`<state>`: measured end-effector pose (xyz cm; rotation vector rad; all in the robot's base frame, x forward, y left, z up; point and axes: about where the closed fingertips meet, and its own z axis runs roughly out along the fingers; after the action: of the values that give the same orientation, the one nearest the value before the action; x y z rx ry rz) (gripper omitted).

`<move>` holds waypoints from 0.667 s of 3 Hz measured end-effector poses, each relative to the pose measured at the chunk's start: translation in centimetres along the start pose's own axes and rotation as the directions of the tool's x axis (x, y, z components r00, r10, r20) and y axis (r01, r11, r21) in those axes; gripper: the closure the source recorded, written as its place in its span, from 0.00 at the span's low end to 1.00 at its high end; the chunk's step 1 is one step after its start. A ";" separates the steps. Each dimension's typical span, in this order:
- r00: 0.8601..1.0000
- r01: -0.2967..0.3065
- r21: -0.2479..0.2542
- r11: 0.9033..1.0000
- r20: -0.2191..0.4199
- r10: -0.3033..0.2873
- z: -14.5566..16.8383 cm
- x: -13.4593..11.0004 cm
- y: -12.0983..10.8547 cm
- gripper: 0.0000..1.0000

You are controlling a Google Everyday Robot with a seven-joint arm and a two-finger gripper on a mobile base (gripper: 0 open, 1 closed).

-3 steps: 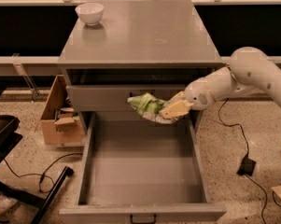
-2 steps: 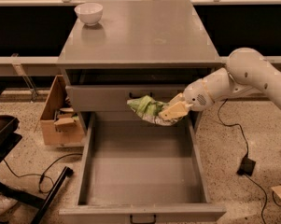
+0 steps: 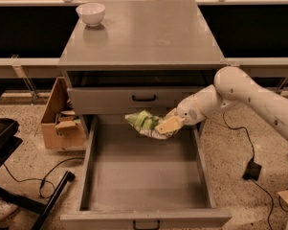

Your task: Place green jalapeno chip bag into middle drawer

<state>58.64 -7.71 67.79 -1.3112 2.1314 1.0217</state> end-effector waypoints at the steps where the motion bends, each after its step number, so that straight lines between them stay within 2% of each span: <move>1: 0.990 -0.101 0.047 0.994 -0.093 0.105 6.2 8.6 -5.0 1.00; 2: 0.977 -0.155 0.068 0.986 -0.134 0.163 8.6 13.7 -7.0 1.00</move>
Offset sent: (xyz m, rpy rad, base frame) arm -0.0070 -0.0528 -0.2389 -0.2129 0.1813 -0.1358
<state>58.49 -10.73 50.45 -1.2333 2.3855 0.9466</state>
